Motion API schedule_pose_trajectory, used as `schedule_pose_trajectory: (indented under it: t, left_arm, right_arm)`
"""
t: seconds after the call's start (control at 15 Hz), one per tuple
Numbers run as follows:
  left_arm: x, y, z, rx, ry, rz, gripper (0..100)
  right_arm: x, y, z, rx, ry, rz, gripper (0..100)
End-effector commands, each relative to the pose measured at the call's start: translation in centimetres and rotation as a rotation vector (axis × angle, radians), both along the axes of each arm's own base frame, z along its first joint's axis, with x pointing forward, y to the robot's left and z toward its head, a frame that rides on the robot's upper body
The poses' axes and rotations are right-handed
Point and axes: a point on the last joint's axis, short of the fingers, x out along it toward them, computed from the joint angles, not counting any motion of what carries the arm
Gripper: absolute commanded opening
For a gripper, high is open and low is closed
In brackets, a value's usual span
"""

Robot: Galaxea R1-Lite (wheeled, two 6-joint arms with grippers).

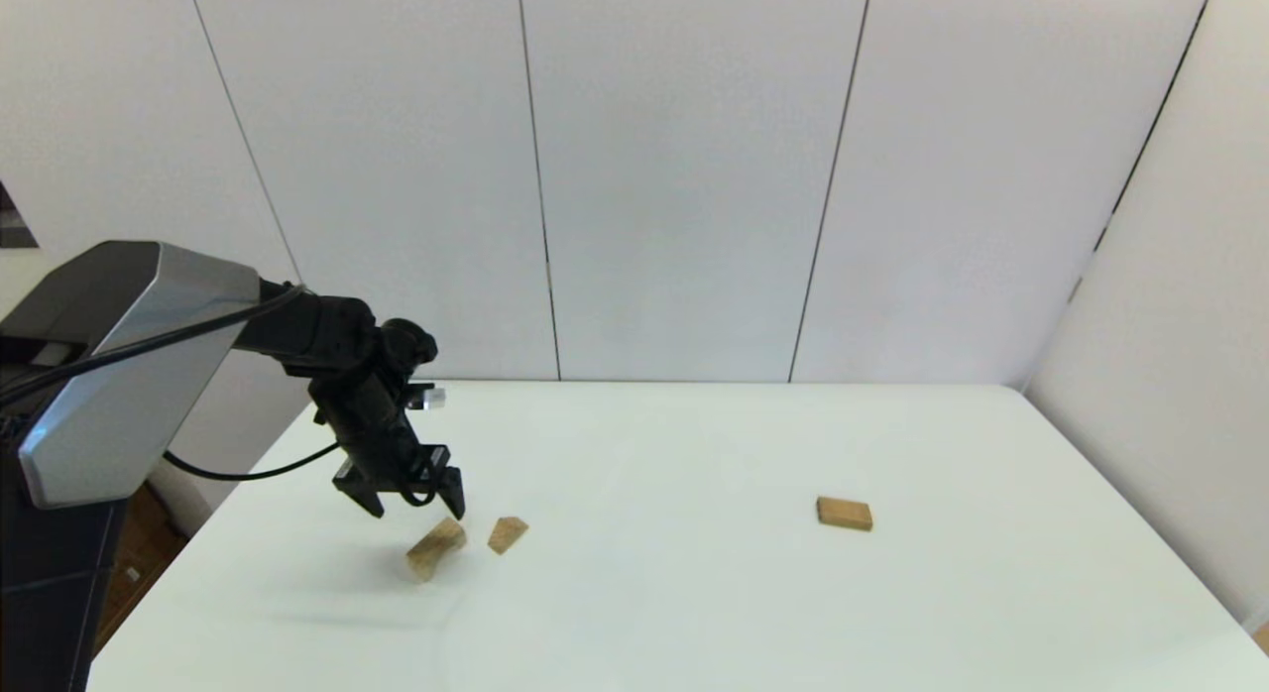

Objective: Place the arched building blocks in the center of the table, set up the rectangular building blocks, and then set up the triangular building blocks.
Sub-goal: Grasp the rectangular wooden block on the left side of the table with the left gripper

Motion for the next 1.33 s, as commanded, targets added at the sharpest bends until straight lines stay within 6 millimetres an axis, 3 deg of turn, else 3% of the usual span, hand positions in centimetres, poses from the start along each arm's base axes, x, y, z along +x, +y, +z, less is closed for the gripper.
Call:
schedule_pose_trajectory:
  t: [0.07,0.27,0.67,1.0,1.33]
  left_arm:
    - [1.1,-0.1,0.4,-0.006,-0.081,0.007,100]
    - [1.2,-0.1,1.1,-0.012,-0.118,0.002,100]
    - [1.6,-0.5,-0.9,-0.005,-0.081,-0.034,100]
    - [0.6,-0.2,-0.7,0.009,-0.062,-0.182,100]
    - [-0.8,1.0,-2.0,0.024,-0.008,-0.346,100]
  right_arm:
    - [0.0,0.0,0.0,0.0,-0.001,0.001,100]
    - [0.0,0.0,0.0,0.0,-0.001,0.001,100]
    - [0.0,0.0,0.0,0.0,-0.001,0.001,100]
    - [0.0,0.0,0.0,0.0,0.001,0.001,100]
    - [0.0,0.0,0.0,0.0,0.001,0.001,100]
